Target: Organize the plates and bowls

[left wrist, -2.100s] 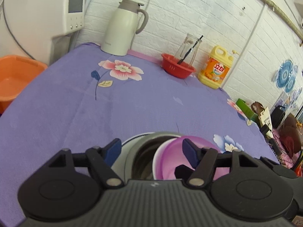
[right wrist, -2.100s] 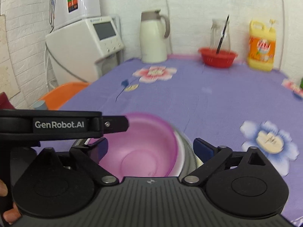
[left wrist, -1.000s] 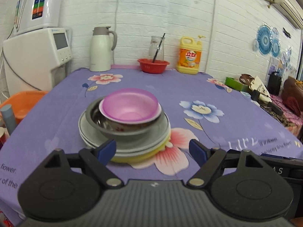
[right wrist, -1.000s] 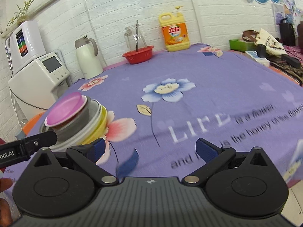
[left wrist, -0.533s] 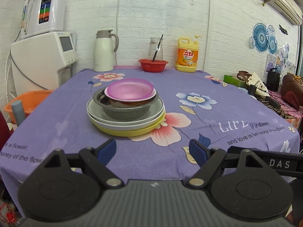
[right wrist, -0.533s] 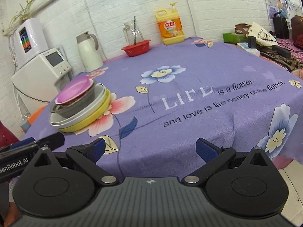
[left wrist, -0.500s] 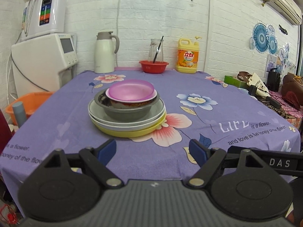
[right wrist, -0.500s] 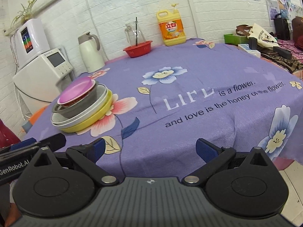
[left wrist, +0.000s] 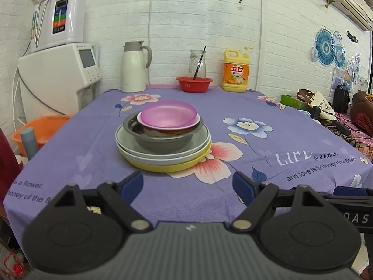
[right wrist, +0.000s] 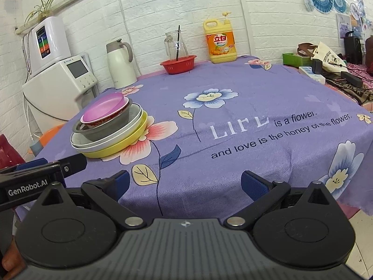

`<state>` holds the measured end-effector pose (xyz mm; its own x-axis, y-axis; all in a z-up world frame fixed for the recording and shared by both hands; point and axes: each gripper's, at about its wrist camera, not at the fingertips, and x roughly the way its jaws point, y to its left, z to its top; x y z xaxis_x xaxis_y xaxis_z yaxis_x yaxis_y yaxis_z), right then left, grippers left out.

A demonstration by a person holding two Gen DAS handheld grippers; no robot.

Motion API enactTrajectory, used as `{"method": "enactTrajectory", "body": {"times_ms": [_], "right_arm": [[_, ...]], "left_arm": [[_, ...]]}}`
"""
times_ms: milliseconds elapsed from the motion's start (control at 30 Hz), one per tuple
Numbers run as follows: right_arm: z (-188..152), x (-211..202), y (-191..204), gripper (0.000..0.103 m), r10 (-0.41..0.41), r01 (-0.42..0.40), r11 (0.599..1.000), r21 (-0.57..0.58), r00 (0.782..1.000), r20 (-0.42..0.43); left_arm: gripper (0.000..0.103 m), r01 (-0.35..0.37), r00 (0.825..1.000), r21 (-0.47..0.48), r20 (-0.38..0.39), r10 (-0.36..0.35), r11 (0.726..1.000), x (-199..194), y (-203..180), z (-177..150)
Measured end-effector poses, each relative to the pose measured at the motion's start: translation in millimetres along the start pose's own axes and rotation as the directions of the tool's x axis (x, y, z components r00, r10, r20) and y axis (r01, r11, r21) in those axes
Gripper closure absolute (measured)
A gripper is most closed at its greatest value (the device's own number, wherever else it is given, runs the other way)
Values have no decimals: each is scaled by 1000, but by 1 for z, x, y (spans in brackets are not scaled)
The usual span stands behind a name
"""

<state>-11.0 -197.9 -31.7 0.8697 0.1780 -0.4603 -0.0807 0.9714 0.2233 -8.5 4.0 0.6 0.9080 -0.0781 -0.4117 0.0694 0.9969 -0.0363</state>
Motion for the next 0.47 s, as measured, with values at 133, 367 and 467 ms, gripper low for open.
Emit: {"method": "enactTrajectory", "body": {"times_ms": [133, 367, 467], "right_arm": [[-1, 0, 1, 0, 7, -7, 1000, -2, 1000, -3], [-1, 1, 4, 0, 17, -17, 1000, -4, 1000, -7], [-2, 0, 4, 0, 22, -22, 1000, 1, 1000, -6]], "left_arm": [[22, 29, 1000, -17, -3, -29, 999, -1, 3, 2], [22, 11, 1000, -20, 28, -10, 1000, -3, 6, 4], [21, -6, 999, -7, 45, 6, 1000, -6, 5, 4]]}}
